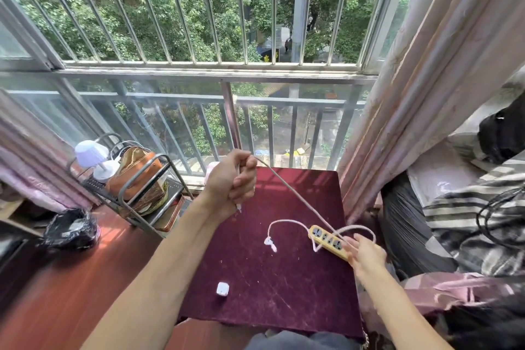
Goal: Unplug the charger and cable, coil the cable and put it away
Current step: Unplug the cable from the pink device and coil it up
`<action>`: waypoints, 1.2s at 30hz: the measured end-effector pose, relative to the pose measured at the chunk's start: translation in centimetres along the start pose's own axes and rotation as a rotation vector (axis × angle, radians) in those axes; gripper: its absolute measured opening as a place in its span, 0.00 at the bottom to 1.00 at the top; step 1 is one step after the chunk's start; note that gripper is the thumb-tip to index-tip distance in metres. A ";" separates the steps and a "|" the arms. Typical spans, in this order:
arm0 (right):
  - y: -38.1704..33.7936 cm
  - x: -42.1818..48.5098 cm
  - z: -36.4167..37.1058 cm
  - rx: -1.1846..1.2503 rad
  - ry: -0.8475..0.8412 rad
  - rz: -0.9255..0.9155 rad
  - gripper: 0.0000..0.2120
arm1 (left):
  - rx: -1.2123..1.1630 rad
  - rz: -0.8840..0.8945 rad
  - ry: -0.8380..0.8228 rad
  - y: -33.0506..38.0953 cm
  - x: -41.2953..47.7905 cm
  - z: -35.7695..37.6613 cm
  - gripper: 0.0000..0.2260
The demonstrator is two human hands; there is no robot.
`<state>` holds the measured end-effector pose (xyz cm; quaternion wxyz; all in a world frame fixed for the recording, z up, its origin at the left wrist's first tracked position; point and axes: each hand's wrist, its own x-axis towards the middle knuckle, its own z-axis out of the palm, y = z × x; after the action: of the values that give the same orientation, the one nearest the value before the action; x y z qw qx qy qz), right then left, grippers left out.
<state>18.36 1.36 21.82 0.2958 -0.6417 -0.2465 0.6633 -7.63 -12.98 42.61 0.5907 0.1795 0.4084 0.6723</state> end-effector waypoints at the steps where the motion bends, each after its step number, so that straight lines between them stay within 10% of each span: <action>1: 1.0 1.0 -1.7 -0.032 0.013 0.039 0.07 | 0.010 0.035 0.010 0.8 -0.1 -0.2 0.20; 9: 6.1 4.0 -9.4 -0.711 0.110 0.140 0.06 | 0.164 0.216 0.097 6.1 -1.1 -1.5 0.19; 14: 2.6 0.8 -3.8 -1.022 -0.001 -0.240 0.16 | 0.231 0.161 0.021 3.9 -0.2 0.5 0.19; 21: -5.5 -10.1 7.9 -0.726 -0.600 -0.859 0.37 | 0.273 -0.009 -0.131 -0.1 -0.1 4.7 0.18; 25: -6.6 -13.4 12.2 -0.741 -0.802 -0.925 0.08 | 0.241 -0.041 -0.203 -1.2 -0.6 6.0 0.16; 36: -2.9 -14.3 7.1 -1.132 -0.937 -0.876 0.13 | 0.225 0.083 0.111 -0.8 0.4 2.5 0.19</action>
<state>11.49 -6.41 34.36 0.0279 -0.1992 -0.8634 0.4627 -5.40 -11.74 43.42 0.5151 0.2241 0.5056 0.6549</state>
